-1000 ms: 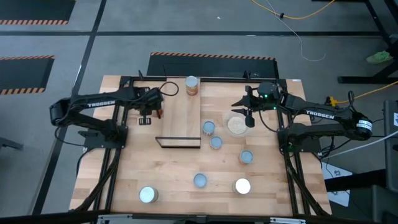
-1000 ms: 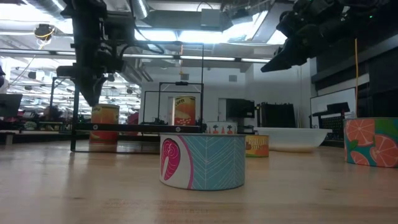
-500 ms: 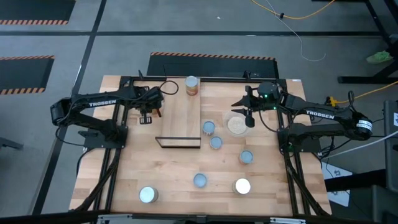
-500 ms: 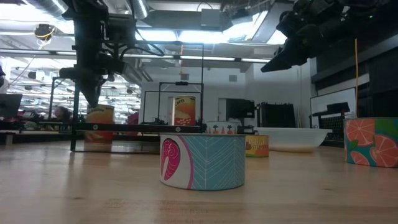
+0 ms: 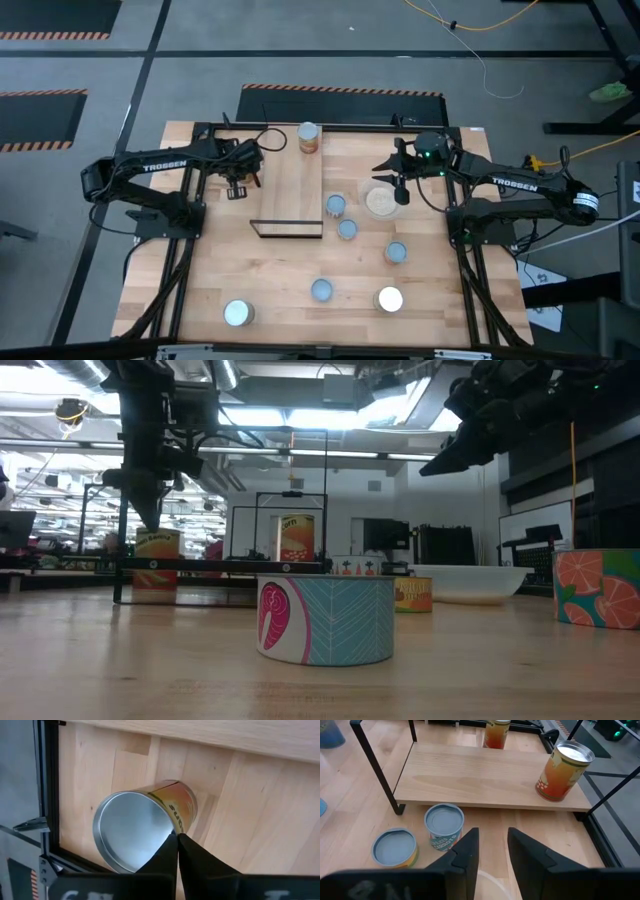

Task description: Pick and place cans onto a shelf

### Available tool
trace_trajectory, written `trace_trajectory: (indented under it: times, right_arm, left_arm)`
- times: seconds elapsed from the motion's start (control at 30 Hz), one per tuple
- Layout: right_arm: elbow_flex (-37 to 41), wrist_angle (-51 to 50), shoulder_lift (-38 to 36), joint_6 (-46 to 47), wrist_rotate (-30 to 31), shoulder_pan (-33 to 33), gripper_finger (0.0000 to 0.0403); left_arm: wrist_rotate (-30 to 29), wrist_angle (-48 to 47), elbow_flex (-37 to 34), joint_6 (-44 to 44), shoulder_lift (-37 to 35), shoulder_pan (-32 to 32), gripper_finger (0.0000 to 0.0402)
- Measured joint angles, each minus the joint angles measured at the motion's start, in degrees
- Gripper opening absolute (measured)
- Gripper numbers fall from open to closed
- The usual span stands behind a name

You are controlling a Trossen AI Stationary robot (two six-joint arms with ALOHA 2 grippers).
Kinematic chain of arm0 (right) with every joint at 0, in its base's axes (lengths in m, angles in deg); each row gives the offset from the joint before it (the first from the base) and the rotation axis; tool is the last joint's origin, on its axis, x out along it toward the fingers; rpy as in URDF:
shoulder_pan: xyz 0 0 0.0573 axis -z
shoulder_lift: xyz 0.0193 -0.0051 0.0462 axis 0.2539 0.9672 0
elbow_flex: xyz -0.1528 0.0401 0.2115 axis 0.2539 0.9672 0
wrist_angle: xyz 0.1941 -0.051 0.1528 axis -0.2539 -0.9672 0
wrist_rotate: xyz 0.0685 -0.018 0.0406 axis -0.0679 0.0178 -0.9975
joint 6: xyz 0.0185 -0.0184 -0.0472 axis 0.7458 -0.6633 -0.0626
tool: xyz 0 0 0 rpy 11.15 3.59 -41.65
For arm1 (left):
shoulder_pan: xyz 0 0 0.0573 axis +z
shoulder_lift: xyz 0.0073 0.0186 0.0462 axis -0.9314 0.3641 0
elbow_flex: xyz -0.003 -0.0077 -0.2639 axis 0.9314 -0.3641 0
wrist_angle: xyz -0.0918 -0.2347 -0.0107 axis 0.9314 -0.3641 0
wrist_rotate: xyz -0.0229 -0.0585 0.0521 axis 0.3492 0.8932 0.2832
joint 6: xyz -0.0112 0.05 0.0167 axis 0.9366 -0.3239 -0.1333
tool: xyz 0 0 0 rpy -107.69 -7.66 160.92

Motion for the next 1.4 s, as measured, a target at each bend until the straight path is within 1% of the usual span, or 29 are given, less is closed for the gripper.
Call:
trace_trajectory:
  times: [0.13,0.23,0.6,0.93,1.07,1.33,1.4]
  right_arm:
    - [0.0,0.0,0.0,0.0,0.0,0.0,0.0108]
    - [0.0,0.0,0.0,0.0,0.0,0.0,0.0108]
    - [0.0,0.0,0.0,0.0,0.0,0.0,0.0108]
    - [0.0,0.0,0.0,0.0,0.0,0.0,0.0108]
    - [0.0,0.0,0.0,0.0,0.0,0.0,0.0108]
    - [0.0,0.0,0.0,0.0,0.0,0.0,0.0108]
    - [0.0,0.0,0.0,0.0,0.0,0.0,0.0108]
  left_arm:
    - [0.0,0.0,0.0,0.5,0.0,0.0,0.0001]
    - [0.4,-1.0,1.7,0.6,0.0,0.0,0.0001]
    - [-2.0,-4.7,16.7,-0.3,0.0,0.0,0.0000]
    - [-2.0,-0.7,25.4,-9.6,0.4,0.0,0.0000]
    - [-1.5,-0.2,28.8,-10.5,3.2,0.9,0.0000]
    - [-1.4,-0.3,34.3,-13.4,14.0,4.1,0.0000]
    - [-0.1,-1.3,35.1,-13.5,16.2,5.1,0.0000]
